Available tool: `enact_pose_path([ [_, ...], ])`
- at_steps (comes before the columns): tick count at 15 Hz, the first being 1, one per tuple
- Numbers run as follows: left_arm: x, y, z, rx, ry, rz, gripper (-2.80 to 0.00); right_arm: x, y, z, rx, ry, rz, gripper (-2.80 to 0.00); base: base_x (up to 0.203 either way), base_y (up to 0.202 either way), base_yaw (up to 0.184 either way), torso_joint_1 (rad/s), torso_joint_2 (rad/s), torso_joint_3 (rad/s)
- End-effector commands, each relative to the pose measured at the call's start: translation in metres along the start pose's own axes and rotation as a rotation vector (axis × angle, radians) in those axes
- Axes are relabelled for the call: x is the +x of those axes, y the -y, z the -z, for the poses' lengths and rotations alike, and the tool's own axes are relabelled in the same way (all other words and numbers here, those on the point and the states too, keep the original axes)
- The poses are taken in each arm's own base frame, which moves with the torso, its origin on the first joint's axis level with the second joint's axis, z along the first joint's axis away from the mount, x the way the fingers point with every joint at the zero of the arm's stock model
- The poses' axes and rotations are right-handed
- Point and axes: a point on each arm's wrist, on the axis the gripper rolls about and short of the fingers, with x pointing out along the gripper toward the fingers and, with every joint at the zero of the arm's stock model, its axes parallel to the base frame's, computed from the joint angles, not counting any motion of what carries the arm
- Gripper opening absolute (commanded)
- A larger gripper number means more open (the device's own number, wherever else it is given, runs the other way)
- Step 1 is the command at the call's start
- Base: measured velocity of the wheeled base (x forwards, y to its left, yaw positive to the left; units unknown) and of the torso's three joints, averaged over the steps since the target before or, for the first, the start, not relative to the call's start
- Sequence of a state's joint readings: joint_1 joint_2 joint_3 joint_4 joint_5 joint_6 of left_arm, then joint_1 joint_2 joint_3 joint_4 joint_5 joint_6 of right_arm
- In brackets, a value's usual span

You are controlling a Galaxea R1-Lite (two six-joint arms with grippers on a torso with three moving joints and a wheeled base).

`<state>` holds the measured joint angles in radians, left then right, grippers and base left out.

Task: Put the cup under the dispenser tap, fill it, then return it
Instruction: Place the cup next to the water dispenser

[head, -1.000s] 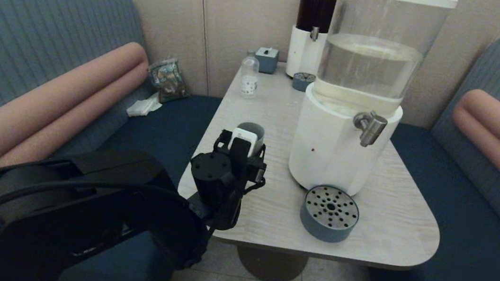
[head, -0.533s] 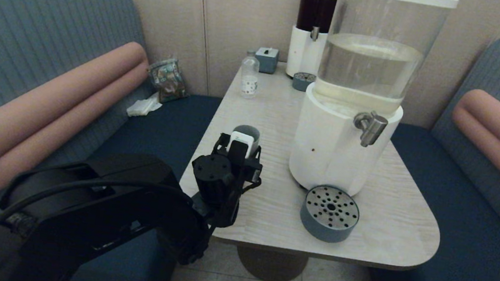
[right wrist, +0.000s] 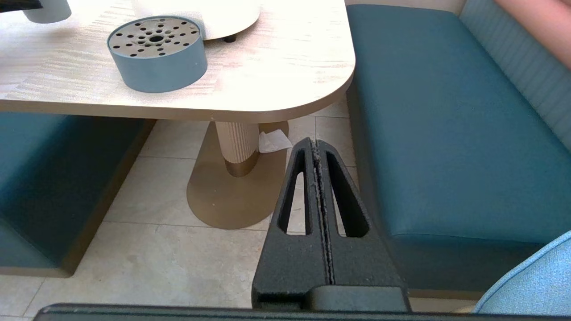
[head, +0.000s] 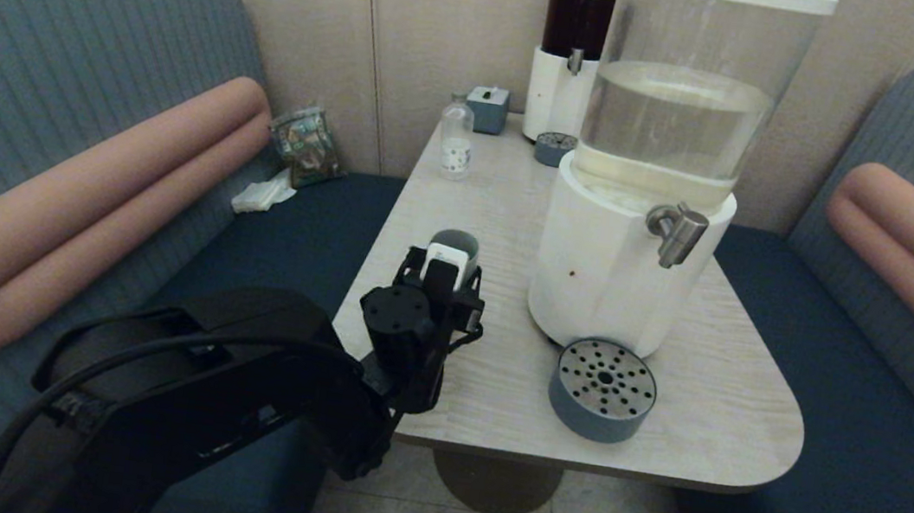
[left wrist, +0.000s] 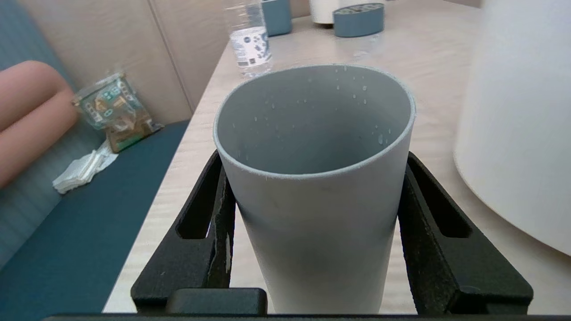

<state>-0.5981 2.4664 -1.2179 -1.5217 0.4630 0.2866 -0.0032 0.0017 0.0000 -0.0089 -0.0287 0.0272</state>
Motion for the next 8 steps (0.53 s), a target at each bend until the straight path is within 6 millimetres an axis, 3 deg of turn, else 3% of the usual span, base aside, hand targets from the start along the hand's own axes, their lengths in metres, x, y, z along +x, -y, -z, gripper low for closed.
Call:
enact_pose_path([
  [1,0.0021,0.0021,0.0090,0.002,-0.003,-0.006,-2.80,0.0000,0.0000,0.0000,0.000,0.000,0.000,-2.80,0.000,0.000,0.000,0.000,0.00,0.000],
  [8,0.0052,0.0047,0.0125,-0.005,0.004,-0.009,-2.80,0.0000,0.0000,0.0000,0.000,0.000,0.000,-2.80,0.000,0.000,0.000,0.000,0.00,0.000],
])
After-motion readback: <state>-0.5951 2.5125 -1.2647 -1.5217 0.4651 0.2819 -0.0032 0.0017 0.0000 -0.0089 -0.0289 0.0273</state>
